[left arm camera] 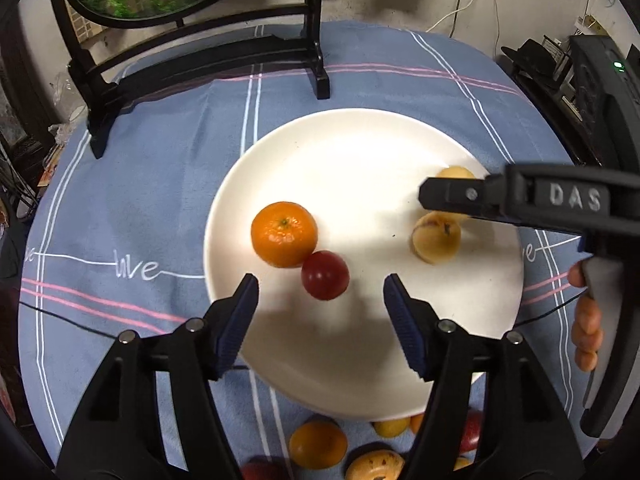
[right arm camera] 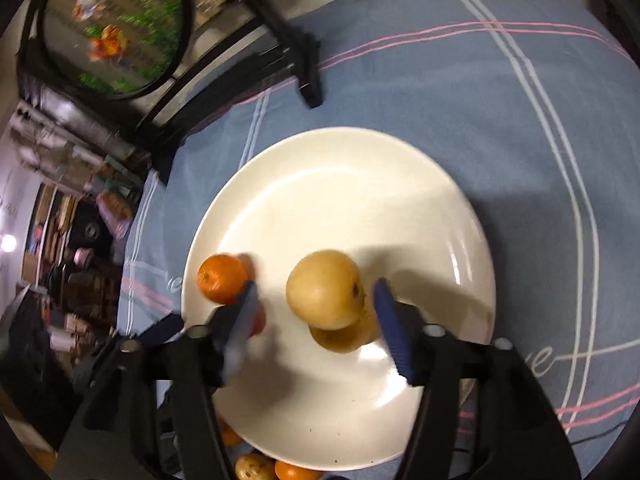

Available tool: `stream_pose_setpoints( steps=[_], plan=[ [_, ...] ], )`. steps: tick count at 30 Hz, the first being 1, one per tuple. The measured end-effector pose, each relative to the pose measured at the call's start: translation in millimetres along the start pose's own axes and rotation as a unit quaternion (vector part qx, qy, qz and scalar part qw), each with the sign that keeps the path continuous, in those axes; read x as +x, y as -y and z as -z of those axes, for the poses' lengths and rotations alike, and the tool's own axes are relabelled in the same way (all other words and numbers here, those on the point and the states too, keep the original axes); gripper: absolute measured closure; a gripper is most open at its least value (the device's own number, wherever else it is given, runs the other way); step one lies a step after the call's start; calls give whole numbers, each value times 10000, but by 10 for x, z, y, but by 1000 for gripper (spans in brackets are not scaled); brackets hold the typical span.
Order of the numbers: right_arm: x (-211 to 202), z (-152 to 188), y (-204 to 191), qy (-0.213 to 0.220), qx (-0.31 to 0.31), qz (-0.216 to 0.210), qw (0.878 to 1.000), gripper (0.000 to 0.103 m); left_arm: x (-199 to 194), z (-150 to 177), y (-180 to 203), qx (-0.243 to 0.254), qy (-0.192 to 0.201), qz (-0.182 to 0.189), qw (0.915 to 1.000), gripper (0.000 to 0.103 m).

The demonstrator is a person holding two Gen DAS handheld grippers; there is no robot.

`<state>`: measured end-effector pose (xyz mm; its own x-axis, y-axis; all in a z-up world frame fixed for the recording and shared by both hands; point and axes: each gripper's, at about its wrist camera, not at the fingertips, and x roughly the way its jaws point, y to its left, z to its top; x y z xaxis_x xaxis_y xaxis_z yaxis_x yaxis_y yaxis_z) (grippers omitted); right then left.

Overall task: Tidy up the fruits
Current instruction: 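Withdraw both tools back toward the fruit pile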

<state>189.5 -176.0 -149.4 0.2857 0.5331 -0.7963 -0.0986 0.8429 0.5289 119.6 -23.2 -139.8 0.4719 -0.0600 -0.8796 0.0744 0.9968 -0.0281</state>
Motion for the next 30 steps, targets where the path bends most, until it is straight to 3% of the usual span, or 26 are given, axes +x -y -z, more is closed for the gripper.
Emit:
stream_pose_setpoints(
  steps=[5,8,10,12,13,14,15,16,18,20,23,25,30],
  plan=[
    [-233,110,-98,369,-152,370,9985,39,-274,60,-93,-113,264,4,9996,35],
    [-638,276,-403,891,-1006,702,9884,39,-459,107,-178,-280,455,39,9986,32],
    [-1027,462,-659,1526,-1645,1006,9693,39,-573,135,-214,-325,543,32,9980,32],
    [-1461,760,-876,2388,-2135,1163,9402,25,-746,200,-250,-260,741,20,9969,31],
    [-1614,910,-924,2732,-2265,1150,9278,1,-826,239,-269,-202,856,2,9961,30],
    [-1747,1076,-933,3023,-2366,977,9182,1,-930,306,-297,-118,987,-31,9950,26],
    [-1791,1203,-878,2894,-2385,661,9247,1,-984,352,-317,-70,1046,-56,9945,25],
    [-1721,1257,-792,2304,-2300,466,9444,1,-1053,423,-358,-29,1101,-100,9939,25],
    [-1580,1432,-629,1786,-2009,593,9614,1,-1142,560,-448,-12,1128,-136,9935,25],
    [-1470,1729,-479,1632,-1945,655,9650,1,-1184,751,-558,-66,1057,-165,9942,24],
    [-1204,2232,-309,945,-1834,719,9758,1,-1171,1018,-687,-137,850,-157,9962,24],
    [-1043,2577,-293,719,-2033,860,9727,2,-1138,1239,-757,-126,652,-197,9976,24],
    [-590,2950,-521,122,-2888,1296,9485,41,-1107,1746,-773,130,203,-32,9997,24]
  ],
)
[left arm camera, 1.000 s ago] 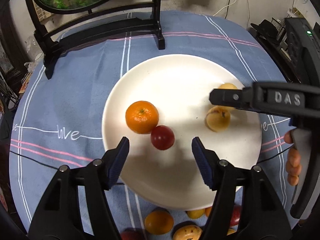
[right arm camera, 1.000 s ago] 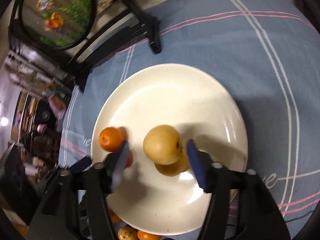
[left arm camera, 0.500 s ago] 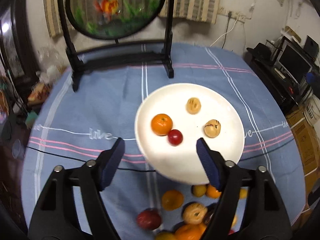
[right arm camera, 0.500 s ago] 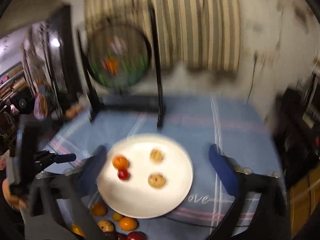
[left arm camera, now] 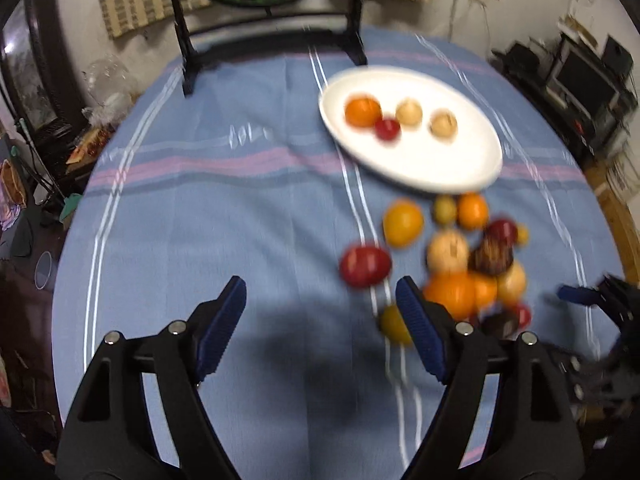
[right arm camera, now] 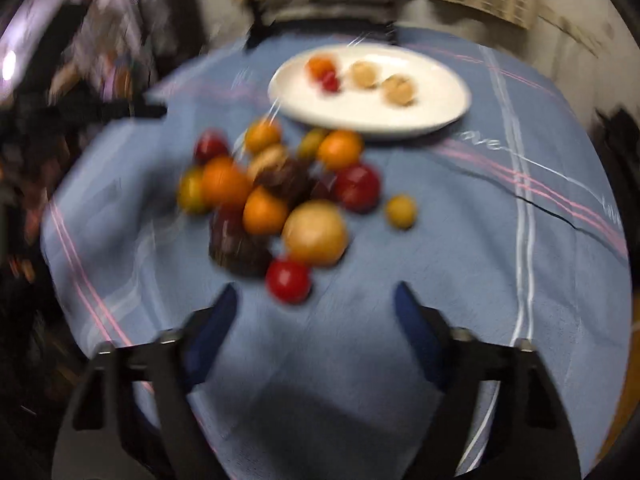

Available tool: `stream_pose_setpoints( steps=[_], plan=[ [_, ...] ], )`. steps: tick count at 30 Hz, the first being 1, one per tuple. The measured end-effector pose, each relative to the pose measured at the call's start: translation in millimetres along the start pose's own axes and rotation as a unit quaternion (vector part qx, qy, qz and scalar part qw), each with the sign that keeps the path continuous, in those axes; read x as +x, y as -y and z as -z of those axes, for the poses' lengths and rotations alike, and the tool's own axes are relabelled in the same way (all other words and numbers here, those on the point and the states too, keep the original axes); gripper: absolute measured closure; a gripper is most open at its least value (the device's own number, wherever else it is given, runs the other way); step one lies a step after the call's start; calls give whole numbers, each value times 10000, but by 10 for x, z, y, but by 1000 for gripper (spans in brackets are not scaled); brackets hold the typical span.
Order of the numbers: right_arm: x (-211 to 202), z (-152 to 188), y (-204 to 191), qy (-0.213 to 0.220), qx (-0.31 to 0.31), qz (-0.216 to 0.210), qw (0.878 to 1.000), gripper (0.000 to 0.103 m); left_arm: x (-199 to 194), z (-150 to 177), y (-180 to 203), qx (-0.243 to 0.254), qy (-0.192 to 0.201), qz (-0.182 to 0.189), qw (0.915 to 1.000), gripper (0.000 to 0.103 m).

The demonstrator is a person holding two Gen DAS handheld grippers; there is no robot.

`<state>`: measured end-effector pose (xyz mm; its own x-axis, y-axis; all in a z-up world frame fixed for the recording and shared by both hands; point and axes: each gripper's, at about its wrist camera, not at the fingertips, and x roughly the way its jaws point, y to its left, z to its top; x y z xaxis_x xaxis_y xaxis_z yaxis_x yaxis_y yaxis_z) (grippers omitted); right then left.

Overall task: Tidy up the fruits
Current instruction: 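Withdraw both tools back toward the fruit pile, then grasp the dark plum with the left tool while the right tool grasps a red tomato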

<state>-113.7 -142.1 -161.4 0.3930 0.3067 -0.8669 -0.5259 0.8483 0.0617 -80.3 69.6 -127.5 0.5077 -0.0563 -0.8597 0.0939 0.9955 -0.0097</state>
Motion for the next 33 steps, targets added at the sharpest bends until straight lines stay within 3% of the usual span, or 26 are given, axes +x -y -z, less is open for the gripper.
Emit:
stream_pose_setpoints(
  steps=[6,8,10,13,18,23,29,32,33],
  plan=[
    [229,-63,-14,-56,-224,67,9997,45,-75,273,224,389,-204,321,9985,24],
    [297,-90,20,-161,-245,-140,9995,65,-92,306,355,604,-221,467,9968,24],
    [298,-134,42,-305,-202,-395,9985,74,-122,324,521,888,-138,563,9944,24],
    [136,-98,151,-291,-20,-655,9974,74,-126,327,799,1334,-12,767,9881,24],
    [-39,63,524,-227,770,-636,9947,74,3,338,1256,2168,207,755,9731,24],
    [-124,246,628,-228,1066,-615,9921,74,97,438,1702,3076,340,777,9477,25],
    [-138,382,714,-228,1271,-588,9899,74,328,546,1986,3374,-82,942,9366,25],
    [-173,429,756,-213,1354,-536,9891,74,512,569,1991,3223,-541,866,9411,54],
    [-196,441,763,-182,1380,-516,9889,74,503,530,1919,2961,-560,1018,9481,55]
  ],
)
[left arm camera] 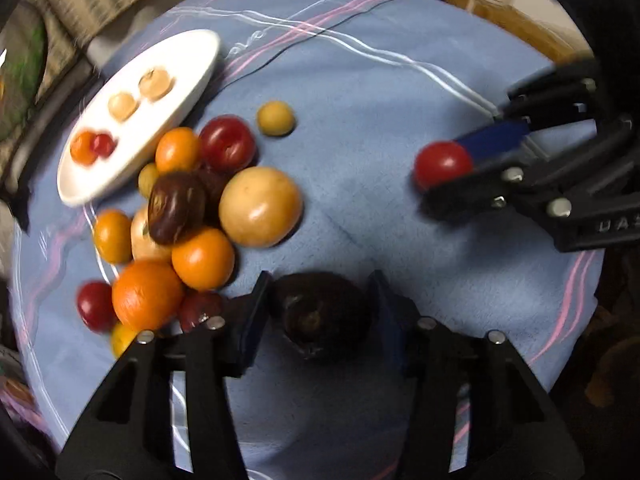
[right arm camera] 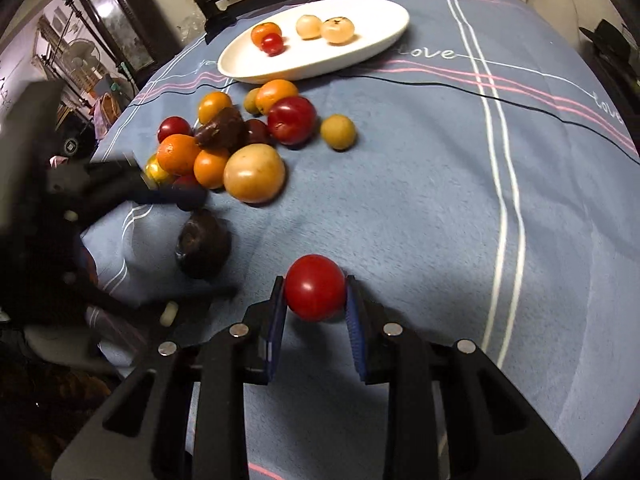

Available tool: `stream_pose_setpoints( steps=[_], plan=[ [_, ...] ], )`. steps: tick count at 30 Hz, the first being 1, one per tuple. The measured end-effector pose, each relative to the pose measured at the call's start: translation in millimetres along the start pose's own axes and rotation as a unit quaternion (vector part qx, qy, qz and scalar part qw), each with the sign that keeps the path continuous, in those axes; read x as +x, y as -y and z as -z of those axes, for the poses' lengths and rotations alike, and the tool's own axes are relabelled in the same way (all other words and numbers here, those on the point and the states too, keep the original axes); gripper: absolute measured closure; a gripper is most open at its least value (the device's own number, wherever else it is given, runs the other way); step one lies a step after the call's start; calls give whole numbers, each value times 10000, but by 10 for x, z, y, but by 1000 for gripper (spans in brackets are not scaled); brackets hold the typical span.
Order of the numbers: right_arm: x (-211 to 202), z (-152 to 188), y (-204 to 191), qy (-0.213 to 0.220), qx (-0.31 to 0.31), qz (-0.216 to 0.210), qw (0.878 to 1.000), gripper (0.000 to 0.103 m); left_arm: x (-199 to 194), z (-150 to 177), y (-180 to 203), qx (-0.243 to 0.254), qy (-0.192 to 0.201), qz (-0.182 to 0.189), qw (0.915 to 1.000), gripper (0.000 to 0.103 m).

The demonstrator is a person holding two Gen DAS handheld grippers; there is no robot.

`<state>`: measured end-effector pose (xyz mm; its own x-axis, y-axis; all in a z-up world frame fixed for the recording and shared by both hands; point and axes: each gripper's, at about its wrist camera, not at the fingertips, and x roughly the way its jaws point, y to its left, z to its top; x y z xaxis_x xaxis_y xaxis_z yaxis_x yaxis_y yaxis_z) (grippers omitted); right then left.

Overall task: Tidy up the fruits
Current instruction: 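Grasp the dark plum with the left tool while the right tool grasps a red tomato, then place the dark plum and red tomato on the plate, opening both tools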

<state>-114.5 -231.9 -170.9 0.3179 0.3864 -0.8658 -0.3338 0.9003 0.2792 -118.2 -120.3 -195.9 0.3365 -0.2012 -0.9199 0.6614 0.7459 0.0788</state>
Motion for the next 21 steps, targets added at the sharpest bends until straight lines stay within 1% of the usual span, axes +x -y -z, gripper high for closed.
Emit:
stream_pose_setpoints(
  steps=[2,4,6,10,13,14,18,21],
  plan=[
    [-55,3,19,65,48,-30,10000,74,-58,11,-140,-358,34,212,9991,56],
    [-106,-16,13,135,38,-36,9999,74,-185,28,-241,-525,223,272,9980,56],
    [-153,-79,1,229,16,-74,9997,74,-403,31,-393,-834,496,479,9941,56],
    [-256,-282,-74,426,-190,-125,9988,74,-722,-35,-644,-1299,898,534,9860,56],
    [-328,-516,-150,563,-399,-173,9975,74,-911,-168,-907,-1619,1161,417,9791,56],
    [-361,-640,-180,633,-494,-200,9966,74,-956,-223,-1001,-1689,1232,316,9774,56],
    [-442,-1142,-221,921,-704,-193,9931,74,-1046,-544,-1433,-1955,1475,-209,9693,56],
    [-498,-1579,-205,1184,-729,-224,9900,74,-980,-800,-1791,-2238,1414,-623,9623,56]
  ],
)
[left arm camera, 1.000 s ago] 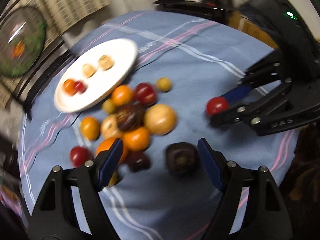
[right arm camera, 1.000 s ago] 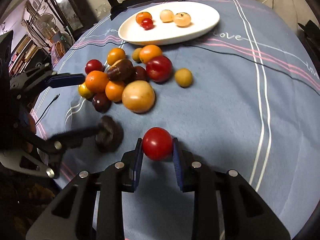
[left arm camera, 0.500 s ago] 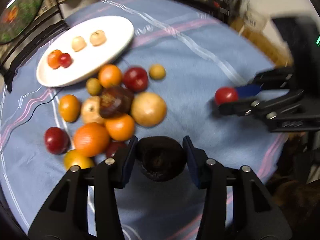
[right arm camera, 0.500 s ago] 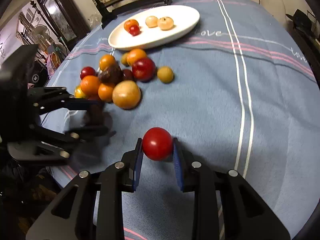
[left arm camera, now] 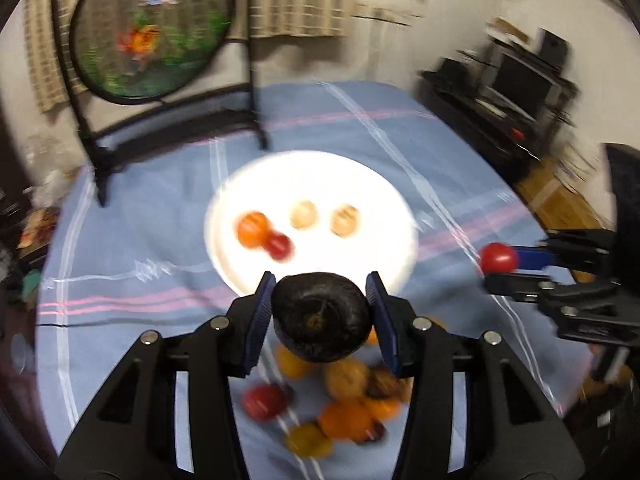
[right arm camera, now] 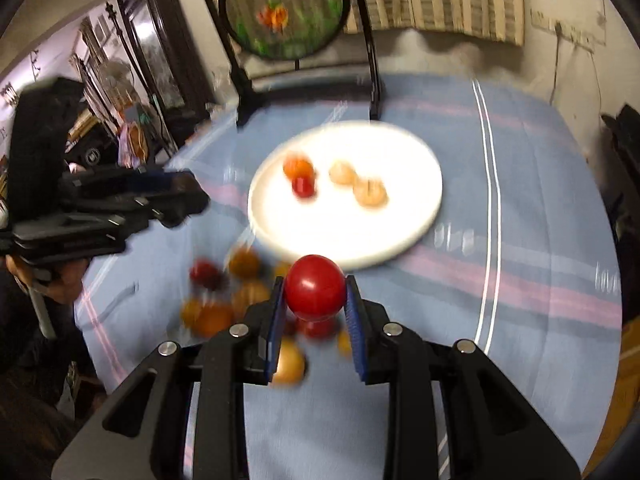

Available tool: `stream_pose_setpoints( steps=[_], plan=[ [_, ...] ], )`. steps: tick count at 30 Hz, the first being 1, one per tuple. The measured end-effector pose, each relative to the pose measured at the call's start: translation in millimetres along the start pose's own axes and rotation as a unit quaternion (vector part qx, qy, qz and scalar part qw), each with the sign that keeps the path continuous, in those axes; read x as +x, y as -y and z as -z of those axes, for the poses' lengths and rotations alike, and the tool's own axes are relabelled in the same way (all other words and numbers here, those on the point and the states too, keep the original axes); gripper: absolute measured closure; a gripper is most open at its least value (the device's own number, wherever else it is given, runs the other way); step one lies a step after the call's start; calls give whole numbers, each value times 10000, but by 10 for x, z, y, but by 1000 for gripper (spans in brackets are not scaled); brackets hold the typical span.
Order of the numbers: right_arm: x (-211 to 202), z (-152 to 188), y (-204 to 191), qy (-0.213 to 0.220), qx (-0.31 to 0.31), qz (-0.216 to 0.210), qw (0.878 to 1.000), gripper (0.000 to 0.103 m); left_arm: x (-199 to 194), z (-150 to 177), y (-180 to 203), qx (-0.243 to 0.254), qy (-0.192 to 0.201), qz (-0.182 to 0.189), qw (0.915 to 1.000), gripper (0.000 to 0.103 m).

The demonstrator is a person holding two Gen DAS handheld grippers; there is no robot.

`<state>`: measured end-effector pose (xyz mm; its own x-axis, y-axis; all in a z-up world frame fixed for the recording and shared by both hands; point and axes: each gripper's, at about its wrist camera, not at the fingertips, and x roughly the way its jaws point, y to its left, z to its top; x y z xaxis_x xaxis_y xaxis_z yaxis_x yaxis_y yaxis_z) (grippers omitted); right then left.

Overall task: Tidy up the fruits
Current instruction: 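Place the dark plum and red tomato on the plate, opening both tools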

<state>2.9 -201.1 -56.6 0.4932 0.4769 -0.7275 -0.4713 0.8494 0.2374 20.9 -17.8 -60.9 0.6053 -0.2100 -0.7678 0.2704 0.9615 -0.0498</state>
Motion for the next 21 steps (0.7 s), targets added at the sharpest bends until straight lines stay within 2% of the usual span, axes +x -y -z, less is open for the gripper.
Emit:
stream_pose_setpoints(
  steps=[4,9,21],
  plan=[
    [153,-442,97,205,67,-6,9998,74,210,-302,-165,-227,-28,-374,9990,56],
    [392,-757,247,258,310,-70,9992,74,434,-425,-103,-232,-118,-403,9988,56],
    [822,-887,478,-39,518,-49,9986,74,859,-422,-6,-135,-489,-324,9982,56]
  ],
)
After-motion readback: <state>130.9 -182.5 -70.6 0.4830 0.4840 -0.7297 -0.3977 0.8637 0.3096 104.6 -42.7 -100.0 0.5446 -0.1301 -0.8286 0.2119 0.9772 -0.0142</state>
